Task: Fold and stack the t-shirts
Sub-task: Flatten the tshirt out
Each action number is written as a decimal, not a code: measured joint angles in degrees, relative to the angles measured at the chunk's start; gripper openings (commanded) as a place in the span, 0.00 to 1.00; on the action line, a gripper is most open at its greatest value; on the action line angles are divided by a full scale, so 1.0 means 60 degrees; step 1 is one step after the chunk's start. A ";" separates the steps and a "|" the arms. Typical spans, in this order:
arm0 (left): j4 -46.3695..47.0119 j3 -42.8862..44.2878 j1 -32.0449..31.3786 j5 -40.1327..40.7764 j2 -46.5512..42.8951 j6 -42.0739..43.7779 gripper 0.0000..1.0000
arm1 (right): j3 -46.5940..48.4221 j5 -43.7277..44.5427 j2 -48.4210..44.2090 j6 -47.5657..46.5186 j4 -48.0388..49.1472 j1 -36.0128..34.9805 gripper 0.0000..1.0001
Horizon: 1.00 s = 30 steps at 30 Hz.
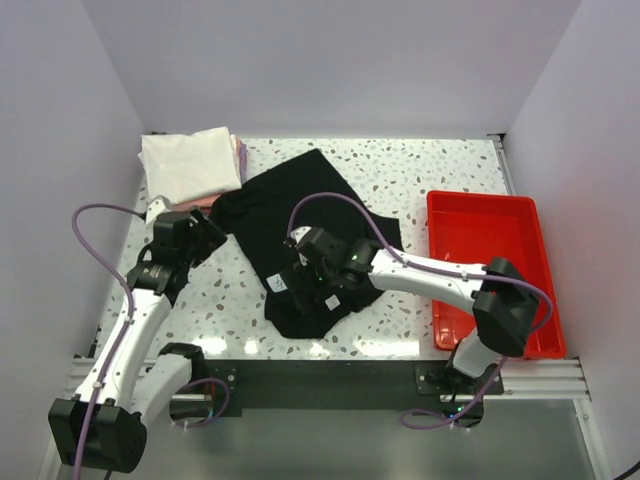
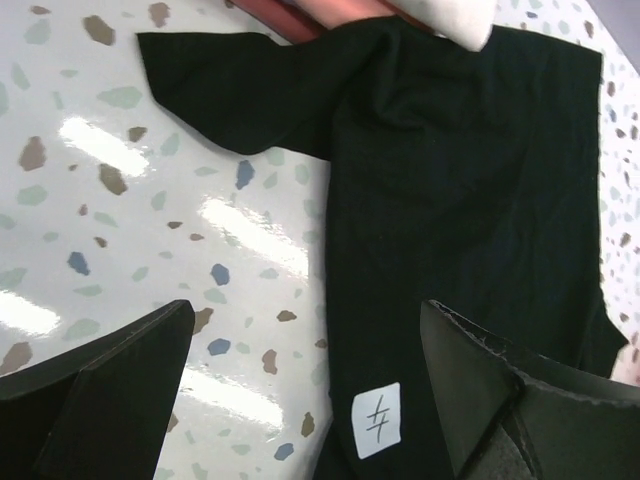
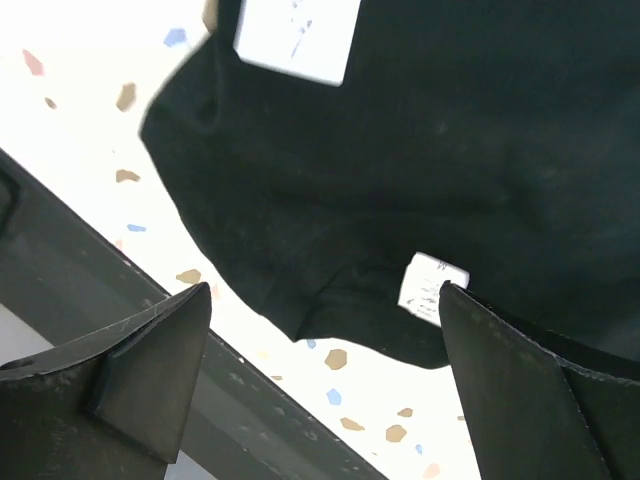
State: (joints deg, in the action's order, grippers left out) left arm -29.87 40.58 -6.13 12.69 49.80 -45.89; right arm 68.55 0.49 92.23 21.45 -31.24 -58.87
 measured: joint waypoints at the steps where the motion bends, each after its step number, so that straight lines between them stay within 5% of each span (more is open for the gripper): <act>1: 0.0120 -0.0033 0.0000 -0.0168 0.0036 0.0018 1.00 | -0.0091 0.0004 0.0138 0.0120 0.0011 -0.0087 0.99; 7: 0.1457 -0.0011 -0.0255 -0.1359 0.1082 0.0164 1.00 | -0.0667 0.0036 0.0200 0.0590 0.0222 -0.0040 0.99; 14: 0.2499 0.1617 -0.2102 -0.1548 0.4080 0.0521 1.00 | -0.0667 0.0018 0.0914 0.0674 0.0477 -0.0015 0.99; 24: 0.3370 0.4408 -0.2193 -0.1614 0.8419 0.1122 1.00 | -0.1945 0.0000 0.0750 0.0335 0.0984 -0.0025 0.99; 30: 0.3337 0.4557 -0.2251 -0.1821 0.9242 0.1264 1.00 | -0.3027 0.0044 -0.0226 0.0284 0.1177 -0.0033 0.99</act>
State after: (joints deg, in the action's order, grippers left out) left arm -9.85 67.92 -19.64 1.76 105.25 -38.30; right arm 50.39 0.75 90.87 23.16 -24.18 -59.07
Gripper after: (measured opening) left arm 0.997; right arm 0.987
